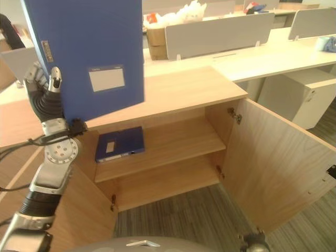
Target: Put the empty folder in the office cabinet
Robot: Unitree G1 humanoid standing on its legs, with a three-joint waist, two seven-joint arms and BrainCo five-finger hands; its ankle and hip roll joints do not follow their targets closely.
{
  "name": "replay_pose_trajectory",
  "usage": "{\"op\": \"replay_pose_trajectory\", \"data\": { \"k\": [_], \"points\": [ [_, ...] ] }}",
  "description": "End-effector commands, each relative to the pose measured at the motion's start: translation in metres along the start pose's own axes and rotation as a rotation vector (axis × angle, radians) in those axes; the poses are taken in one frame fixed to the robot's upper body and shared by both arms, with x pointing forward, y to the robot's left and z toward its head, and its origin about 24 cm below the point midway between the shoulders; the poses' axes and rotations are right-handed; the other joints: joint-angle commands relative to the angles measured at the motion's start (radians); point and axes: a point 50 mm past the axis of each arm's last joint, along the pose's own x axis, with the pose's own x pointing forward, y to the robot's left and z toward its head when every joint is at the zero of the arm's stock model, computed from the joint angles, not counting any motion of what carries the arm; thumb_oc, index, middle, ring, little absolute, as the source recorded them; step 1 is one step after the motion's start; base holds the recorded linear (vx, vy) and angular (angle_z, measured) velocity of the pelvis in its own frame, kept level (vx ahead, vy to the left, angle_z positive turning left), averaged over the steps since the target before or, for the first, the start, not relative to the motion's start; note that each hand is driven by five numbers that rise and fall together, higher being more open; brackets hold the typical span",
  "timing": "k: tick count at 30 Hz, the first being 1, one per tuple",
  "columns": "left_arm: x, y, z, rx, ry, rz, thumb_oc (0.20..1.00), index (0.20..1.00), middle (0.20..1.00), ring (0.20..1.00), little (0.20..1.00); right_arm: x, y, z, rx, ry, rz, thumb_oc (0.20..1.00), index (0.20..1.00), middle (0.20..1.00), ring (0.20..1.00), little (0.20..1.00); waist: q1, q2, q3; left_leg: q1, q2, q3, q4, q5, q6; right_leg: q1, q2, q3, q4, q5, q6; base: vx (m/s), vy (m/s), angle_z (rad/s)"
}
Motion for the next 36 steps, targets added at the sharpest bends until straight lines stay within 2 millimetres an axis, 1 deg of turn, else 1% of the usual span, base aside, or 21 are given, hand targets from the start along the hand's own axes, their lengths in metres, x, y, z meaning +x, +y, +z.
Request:
{"op": "replay_pose_trajectory", "data": {
  "k": [1, 2, 3, 4, 5, 6, 7, 8, 10, 11, 14, 18, 20, 21, 24, 27, 30, 33, 34, 35, 36],
  "points": [
    [0.007, 0.004, 0.016, -0.192, -0.070, -0.019, 0.200, 0.200, 0.200, 0.200, 0.200, 0.007, -0.019, 0.055, 0.002, -0.158, -0.050, 1.000, 1.000, 1.000, 1.000, 1.000, 0.020, -0.065, -0.027, 0.005, -0.030, 0.031, 0.001, -0.100, -0.020, 0.026, -0.075, -0.029, 0.003, -0.088, 0.065, 0.00, 0.000, 0.00],
    [-0.007, 0.001, 0.004, -0.278, 0.019, -0.023, 0.200, 0.200, 0.200, 0.200, 0.200, 0.004, -0.023, 0.088, 0.052, -0.274, -0.051, 1.000, 1.000, 1.000, 1.000, 1.000, 0.027, -0.067, -0.028, 0.011, -0.031, 0.031, 0.001, -0.101, -0.019, 0.032, -0.077, -0.030, 0.003, -0.088, 0.063, 0.00, 0.000, 0.00],
    [-0.007, 0.001, 0.004, -0.279, 0.020, -0.023, 0.200, 0.200, 0.200, 0.200, 0.200, 0.004, -0.023, 0.088, 0.052, -0.273, -0.051, 1.000, 1.000, 1.000, 1.000, 1.000, 0.027, -0.067, -0.028, 0.012, -0.031, 0.032, 0.001, -0.101, -0.019, 0.033, -0.077, -0.030, 0.003, -0.088, 0.063, -0.01, 0.009, 0.03],
    [-0.013, -0.001, 0.000, -0.307, 0.051, -0.031, 0.200, 0.200, 0.200, 0.200, 0.200, 0.002, -0.026, 0.102, 0.073, -0.327, -0.053, 1.000, 1.000, 1.000, 1.000, 1.000, 0.030, -0.068, -0.027, 0.014, -0.032, 0.031, 0.001, -0.102, -0.017, 0.035, -0.078, -0.030, 0.003, -0.088, 0.063, -0.02, -0.002, 0.07],
    [-0.025, -0.003, -0.010, -0.365, 0.124, -0.045, 0.200, 0.200, 0.200, 0.200, 0.200, -0.006, -0.032, 0.138, 0.111, -0.459, -0.034, 1.000, 1.000, 1.000, 1.000, 1.000, 0.039, -0.072, -0.026, 0.015, -0.031, 0.027, 0.001, -0.100, -0.016, 0.039, -0.079, -0.030, 0.003, -0.087, 0.062, -0.02, -0.002, 0.04],
    [-0.025, -0.003, -0.010, -0.366, 0.125, -0.045, 0.200, 0.200, 0.200, 0.200, 0.200, -0.006, -0.032, 0.138, 0.111, -0.458, -0.034, 1.000, 1.000, 1.000, 1.000, 1.000, 0.038, -0.072, -0.026, 0.016, -0.031, 0.027, 0.001, -0.101, -0.016, 0.039, -0.079, -0.030, 0.003, -0.087, 0.062, -0.01, -0.005, 0.05],
    [-0.032, -0.006, -0.015, -0.396, 0.165, -0.066, 0.200, 0.200, 0.200, 0.200, 0.200, -0.018, -0.039, 0.169, 0.132, -0.586, -0.027, 1.000, 1.000, 1.000, 1.000, 1.000, 0.044, -0.076, -0.026, 0.017, -0.032, 0.024, 0.001, -0.101, -0.016, 0.042, -0.079, -0.033, 0.003, -0.086, 0.060, 0.00, -0.004, 0.03],
    [-0.032, -0.006, -0.015, -0.397, 0.166, -0.066, 0.200, 0.200, 0.200, 0.200, 0.200, -0.018, -0.039, 0.168, 0.132, -0.586, -0.027, 1.000, 1.000, 1.000, 1.000, 1.000, 0.044, -0.076, -0.025, 0.018, -0.032, 0.024, 0.001, -0.101, -0.016, 0.043, -0.079, -0.033, 0.003, -0.086, 0.061, 0.00, 0.000, 0.00],
    [-0.042, -0.008, -0.021, -0.417, 0.219, -0.099, 0.200, 0.200, 0.200, 0.200, 0.200, -0.040, -0.048, 0.211, 0.153, -0.772, -0.011, 1.000, 1.000, 1.000, 1.000, 1.000, 0.054, -0.083, -0.024, 0.020, -0.032, 0.023, 0.001, -0.102, -0.015, 0.047, -0.081, -0.035, 0.003, -0.086, 0.060, 0.00, 0.000, 0.00],
    [-0.042, -0.008, -0.021, -0.418, 0.219, -0.099, 0.200, 0.200, 0.200, 0.200, 0.200, -0.040, -0.048, 0.211, 0.153, -0.771, -0.011, 1.000, 1.000, 1.000, 1.000, 1.000, 0.054, -0.083, -0.024, 0.020, -0.032, 0.022, 0.001, -0.102, -0.015, 0.047, -0.081, -0.035, 0.003, -0.086, 0.060, -0.01, -0.002, 0.03],
    [-0.054, -0.013, -0.029, -0.440, 0.289, -0.136, 0.200, 0.200, 0.200, 0.200, 0.200, -0.061, -0.055, 0.245, 0.224, -0.906, 0.030, 1.000, 1.000, 1.000, 1.000, 1.000, 0.068, -0.094, -0.025, 0.023, -0.031, 0.018, 0.001, -0.105, -0.013, 0.052, -0.083, -0.040, 0.003, -0.084, 0.062, 0.00, -0.005, 0.05],
    [-0.058, -0.014, -0.031, -0.452, 0.310, -0.149, 0.200, 0.200, 0.200, 0.200, 0.200, -0.069, -0.051, 0.256, 0.288, -0.943, 0.101, 1.000, 1.000, 1.000, 1.000, 1.000, 0.073, -0.099, -0.023, 0.024, -0.031, 0.017, 0.001, -0.106, -0.012, 0.052, -0.084, -0.041, 0.003, -0.082, 0.062, 0.00, -0.001, 0.05],
    [-0.063, -0.017, -0.034, -0.475, 0.344, -0.173, 0.200, 0.200, 0.200, 0.200, 0.200, -0.076, -0.034, 0.264, 0.468, -0.957, 0.288, 1.000, 1.000, 1.000, 1.000, 1.000, 0.078, -0.105, -0.021, 0.026, -0.030, 0.019, 0.001, -0.107, -0.012, 0.052, -0.085, -0.039, 0.003, -0.080, 0.063, 0.00, 0.000, 0.00],
    [-0.063, -0.017, -0.034, -0.475, 0.344, -0.173, 0.200, 0.200, 0.200, 0.200, 0.200, -0.076, -0.034, 0.264, 0.469, -0.957, 0.289, 1.000, 1.000, 1.000, 1.000, 1.000, 0.078, -0.105, -0.021, 0.027, -0.030, 0.019, 0.001, -0.107, -0.012, 0.053, -0.085, -0.039, 0.003, -0.080, 0.063, 0.02, 0.004, 0.04],
    [-0.072, -0.021, -0.035, -0.516, 0.386, -0.209, 0.200, 0.200, 0.200, 0.200, 0.200, -0.096, -0.013, 0.276, 0.589, -1.008, 0.511, 1.000, 1.000, 1.000, 1.000, 1.000, 0.086, -0.113, -0.016, 0.029, -0.030, 0.022, 0.001, -0.108, -0.013, 0.053, -0.086, -0.037, 0.003, -0.077, 0.064, 0.01, 0.003, 0.03],
    [-0.078, -0.031, -0.031, -0.555, 0.408, -0.275, 0.200, 0.200, 0.200, 0.200, 0.200, -0.116, -0.002, 0.292, 0.609, -1.068, 0.631, 1.000, 1.000, 1.000, 1.000, 1.000, 0.093, -0.121, -0.014, 0.027, -0.030, 0.021, 0.001, -0.109, -0.012, 0.052, -0.090, -0.038, 0.003, -0.073, 0.068, 0.00, 0.000, 0.01],
    [-0.079, -0.037, -0.027, -0.577, 0.407, -0.309, 0.200, 0.200, 0.200, 0.200, 0.200, -0.124, 0.006, 0.302, 0.613, -1.079, 0.683, 1.000, 1.000, 1.000, 1.000, 1.000, 0.098, -0.124, -0.014, 0.027, -0.031, 0.020, 0.001, -0.110, -0.011, 0.051, -0.091, -0.037, 0.003, -0.071, 0.068, 0.01, 0.003, 0.03],
    [-0.080, -0.045, -0.019, -0.610, 0.398, -0.370, 0.200, 0.200, 0.200, 0.200, 0.200, -0.144, 0.031, 0.318, 0.587, -1.091, 0.808, 1.000, 1.000, 1.000, 1.000, 1.000, 0.107, -0.130, -0.012, 0.022, -0.031, 0.019, 0.001, -0.109, -0.010, 0.043, -0.092, -0.033, 0.003, -0.068, 0.068, 0.00, 0.004, -0.01],
    [-0.080, -0.045, -0.019, -0.610, 0.398, -0.370, 0.200, 0.200, 0.200, 0.200, 0.200, -0.144, 0.031, 0.318, 0.587, -1.091, 0.809, 1.000, 1.000, 1.000, 1.000, 1.000, 0.107, -0.130, -0.013, 0.022, -0.031, 0.019, 0.001, -0.109, -0.010, 0.043, -0.092, -0.033, 0.003, -0.068, 0.068, 0.00, 0.000, 0.00],
    [-0.080, -0.049, -0.015, -0.628, 0.392, -0.393, 0.200, 0.200, 0.200, 0.200, 0.200, -0.159, 0.045, 0.324, 0.552, -1.109, 0.886, 1.000, 1.000, 1.000, 1.000, 1.000, 0.111, -0.133, -0.012, 0.020, -0.029, 0.019, 0.001, -0.108, -0.010, 0.040, -0.092, -0.032, 0.003, -0.066, 0.069, 0.00, 0.000, 0.00],
    [-0.080, -0.048, -0.015, -0.628, 0.392, -0.392, 0.200, 0.200, 0.200, 0.200, 0.200, -0.159, 0.045, 0.324, 0.552, -1.109, 0.886, 1.000, 1.000, 1.000, 1.000, 1.000, 0.111, -0.133, -0.012, 0.020, -0.029, 0.020, 0.001, -0.108, -0.010, 0.040, -0.092, -0.032, 0.003, -0.066, 0.069, 0.00, 0.000, 0.00]
  ]
}}
